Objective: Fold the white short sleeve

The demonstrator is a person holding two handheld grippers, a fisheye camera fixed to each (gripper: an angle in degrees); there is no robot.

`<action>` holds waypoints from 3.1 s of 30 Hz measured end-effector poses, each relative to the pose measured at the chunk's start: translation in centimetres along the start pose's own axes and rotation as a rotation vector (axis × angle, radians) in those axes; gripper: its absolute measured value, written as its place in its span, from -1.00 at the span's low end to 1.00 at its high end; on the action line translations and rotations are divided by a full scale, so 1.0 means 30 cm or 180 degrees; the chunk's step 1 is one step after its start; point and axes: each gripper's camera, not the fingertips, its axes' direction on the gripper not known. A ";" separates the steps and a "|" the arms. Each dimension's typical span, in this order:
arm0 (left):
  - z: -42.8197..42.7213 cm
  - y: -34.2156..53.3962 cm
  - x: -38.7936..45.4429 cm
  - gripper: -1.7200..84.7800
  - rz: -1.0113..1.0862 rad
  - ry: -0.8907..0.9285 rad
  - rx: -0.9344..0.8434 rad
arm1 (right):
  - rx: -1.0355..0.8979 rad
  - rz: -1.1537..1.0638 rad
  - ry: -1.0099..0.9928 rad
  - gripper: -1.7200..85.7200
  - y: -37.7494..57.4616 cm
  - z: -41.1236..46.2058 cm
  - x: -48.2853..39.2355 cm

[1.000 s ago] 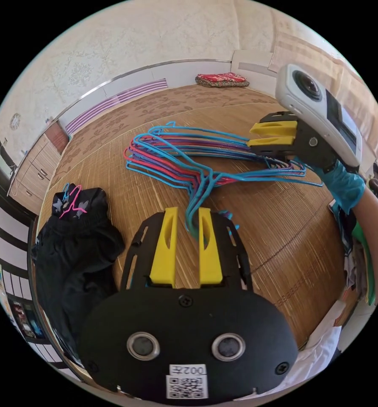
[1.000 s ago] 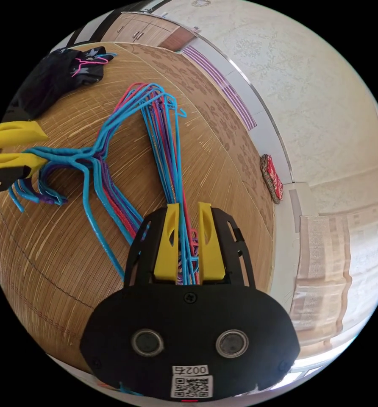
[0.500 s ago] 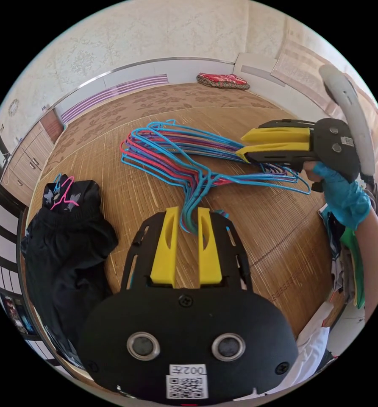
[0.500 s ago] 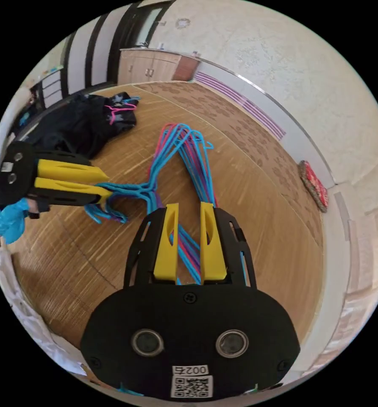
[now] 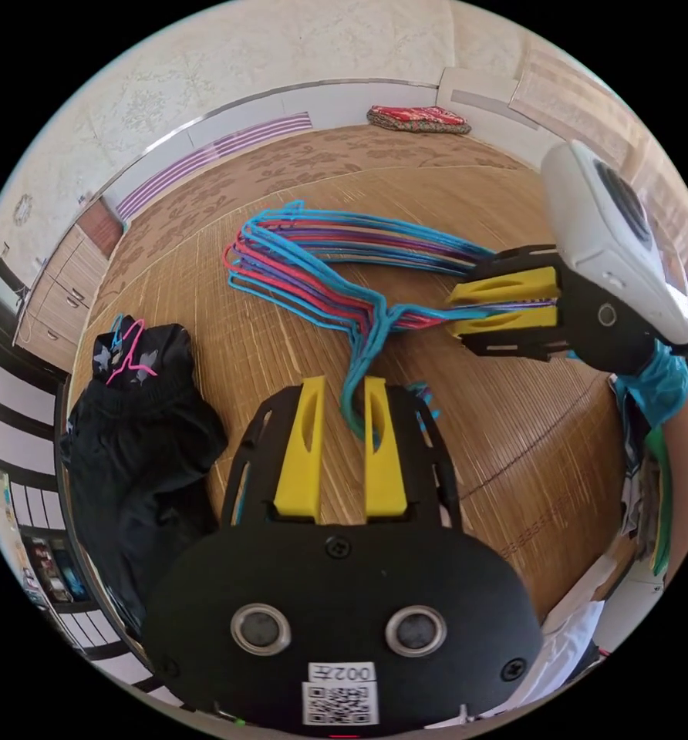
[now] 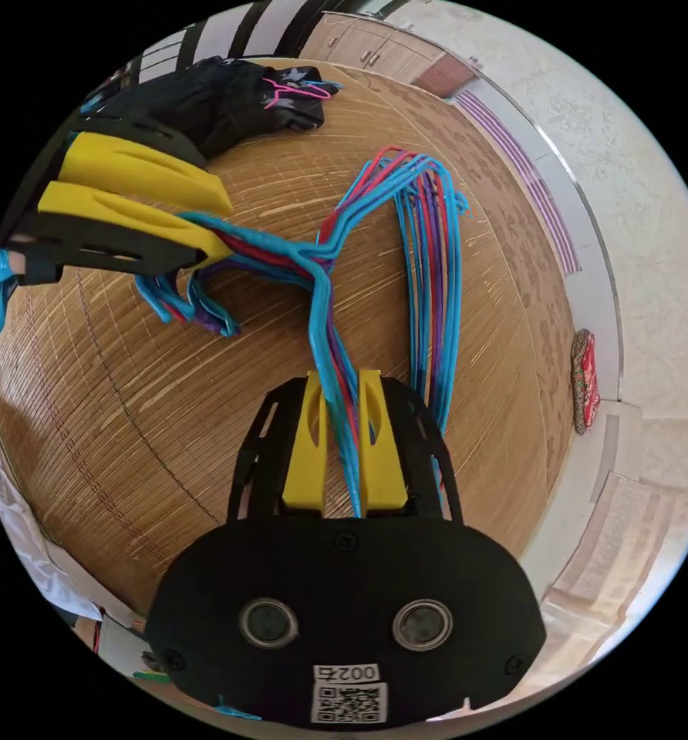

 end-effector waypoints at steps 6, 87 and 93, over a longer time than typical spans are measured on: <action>-0.004 0.011 0.004 -0.84 0.0098 0.0063 -0.0041 | 0.0069 -0.0088 -0.0051 -0.86 0.036 -0.007 -0.011; -1.220 1.766 0.550 -0.98 -0.1371 -0.0483 0.0610 | 0.1328 0.1894 -0.0758 -0.98 1.399 -1.261 -1.430; -1.185 1.754 0.383 -0.98 -0.1746 -0.0609 0.0164 | 0.0966 0.1824 -0.0432 -0.96 1.428 -1.064 -1.374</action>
